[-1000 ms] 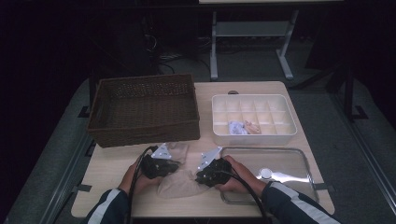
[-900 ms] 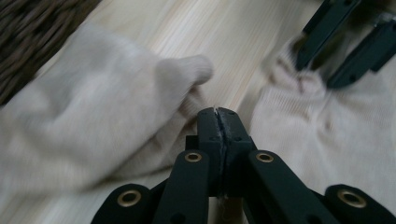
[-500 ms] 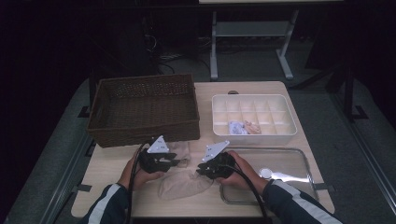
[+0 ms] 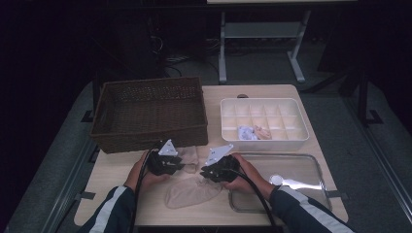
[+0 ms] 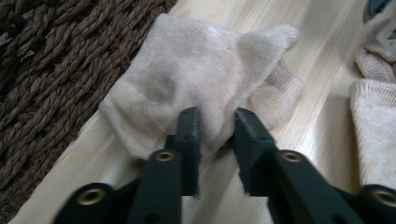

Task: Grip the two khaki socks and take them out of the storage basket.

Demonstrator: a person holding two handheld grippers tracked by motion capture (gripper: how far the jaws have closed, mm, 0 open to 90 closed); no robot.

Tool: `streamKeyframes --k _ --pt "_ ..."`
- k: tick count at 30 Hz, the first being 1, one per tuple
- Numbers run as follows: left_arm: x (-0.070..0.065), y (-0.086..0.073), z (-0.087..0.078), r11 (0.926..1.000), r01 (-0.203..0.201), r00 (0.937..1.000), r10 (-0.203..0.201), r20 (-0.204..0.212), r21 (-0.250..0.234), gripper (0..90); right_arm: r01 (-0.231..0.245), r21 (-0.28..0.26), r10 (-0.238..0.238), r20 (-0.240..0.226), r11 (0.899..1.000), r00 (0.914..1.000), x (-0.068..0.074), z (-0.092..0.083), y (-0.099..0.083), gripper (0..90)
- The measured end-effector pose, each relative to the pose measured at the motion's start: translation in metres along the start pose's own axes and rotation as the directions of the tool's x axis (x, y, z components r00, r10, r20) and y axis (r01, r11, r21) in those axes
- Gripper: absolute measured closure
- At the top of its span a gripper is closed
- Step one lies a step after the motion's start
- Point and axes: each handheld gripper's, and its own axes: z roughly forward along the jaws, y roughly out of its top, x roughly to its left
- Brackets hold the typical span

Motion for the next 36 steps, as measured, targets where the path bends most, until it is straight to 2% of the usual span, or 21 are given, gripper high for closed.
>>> streamKeyframes --k 1,3,5,7,10,11,12,15,17,18,19,20,22,25,26,27,28,31,32,34,36 --pt "-0.001 0.001 0.000 1.0000 0.001 1.0000 -0.001 -0.002 0.003 80.6 0.015 0.002 -0.015 0.005 1.000 0.9999 -0.002 0.000 0.000 78.1" --pt "-0.004 0.004 -0.001 0.9998 -0.008 0.9999 0.009 -0.009 0.017 85.1 -0.009 0.005 0.009 0.013 1.000 0.9999 -0.004 0.001 0.000 77.4" --pt "-0.004 0.005 -0.003 0.9997 -0.004 0.9999 0.004 -0.016 0.025 85.3 -0.023 0.004 0.023 0.015 1.000 0.9996 -0.004 0.001 0.001 77.2" --pt "-0.005 0.010 -0.007 0.9994 0.034 0.9994 -0.034 -0.003 -0.006 85.5 -0.019 0.005 0.019 0.017 1.000 0.9997 -0.005 0.001 0.001 76.0" --pt "-0.008 0.017 -0.016 0.9978 0.052 0.9985 -0.053 -0.014 -0.042 85.6 -0.029 -0.007 0.029 0.024 1.000 0.9993 -0.007 0.002 0.002 70.0" --pt "-0.009 0.019 -0.018 0.9962 0.068 0.9977 -0.068 0.000 -0.053 85.7 -0.034 -0.004 0.034 0.028 0.999 0.9990 -0.007 0.002 0.002 67.4" --pt "-0.010 0.022 -0.019 0.9961 0.070 0.9975 -0.069 0.009 -0.055 85.7 -0.057 -0.004 0.057 0.034 0.998 0.9978 -0.007 0.003 0.003 63.1" --pt "-0.015 0.026 -0.020 0.9949 0.082 0.9966 -0.081 0.015 -0.060 85.7 -0.079 -0.003 0.079 0.041 0.997 0.9960 -0.008 0.007 0.003 50.2" --pt "-0.019 0.028 -0.020 0.9934 0.088 0.9957 -0.086 0.036 -0.073 85.7 -0.124 -0.011 0.125 0.042 0.992 0.9913 -0.010 0.006 0.003 44.8" --pt "-0.023 0.029 -0.018 0.9936 0.087 0.9942 -0.083 0.068 -0.072 85.6 -0.141 -0.019 0.142 0.051 0.990 0.9885 -0.013 0.007 0.003 40.3" --pt "-0.023 0.029 -0.018 0.9936 0.087 0.9942 -0.083 0.068 -0.072 85.6 -0.141 -0.019 0.142 0.051 0.990 0.9885 -0.013 0.007 0.003 40.3" --pt "-0.024 0.029 -0.017 0.9940 0.084 0.9942 -0.079 0.073 -0.069 85.6 -0.170 -0.024 0.171 0.043 0.985 0.9844 -0.013 0.007 0.003 41.1" --pt "-0.026 0.029 -0.015 0.9936 0.089 0.9914 -0.081 0.102 -0.070 85.6 -0.168 -0.012 0.169 0.057 0.986 0.9840 -0.015 0.009 0.001 44.9" --pt "-0.031 0.026 -0.011 0.9938 0.090 0.9874 -0.081 0.136 -0.064 85.6 -0.169 0.009 0.168 0.077 0.986 0.9828 -0.016 0.012 -0.001 62.3" --pt "-0.032 0.025 -0.011 0.9953 0.078 0.9872 -0.069 0.144 -0.057 85.6 -0.165 0.010 0.164 0.085 0.986 0.9828 -0.016 0.013 -0.002 68.1" --pt "-0.034 0.024 -0.010 0.9947 0.082 0.9868 -0.072 0.146 -0.063 85.6 -0.172 0.012 0.171 0.094 0.985 0.9809 -0.018 0.013 -0.003 79.0" --pt "-0.034 0.023 -0.011 0.9957 0.071 0.9873 -0.062 0.146 -0.058 85.6 -0.168 0.015 0.165 0.101 0.986 0.9810 -0.018 0.012 -0.004 82.7" --pt "-0.033 0.020 -0.015 0.9950 0.071 0.9886 -0.060 0.138 -0.071 85.4 -0.169 0.016 0.166 0.100 0.986 0.9810 -0.020 0.011 -0.005 85.9" --pt "-0.032 0.019 -0.017 0.9947 0.074 0.9893 -0.064 0.131 -0.072 85.1 -0.148 0.024 0.145 0.107 0.989 0.9837 -0.020 0.010 -0.005 87.8" --pt "-0.029 0.016 -0.021 0.9922 0.087 0.9884 -0.075 0.132 -0.089 84.5 -0.137 0.025 0.133 0.108 0.990 0.9851 -0.021 0.008 -0.004 88.1" --pt "-0.027 0.014 -0.025 0.9911 0.091 0.9914 -0.081 0.103 -0.097 83.4 -0.137 0.032 0.133 0.113 0.990 0.9847 -0.020 0.008 -0.004 88.2"
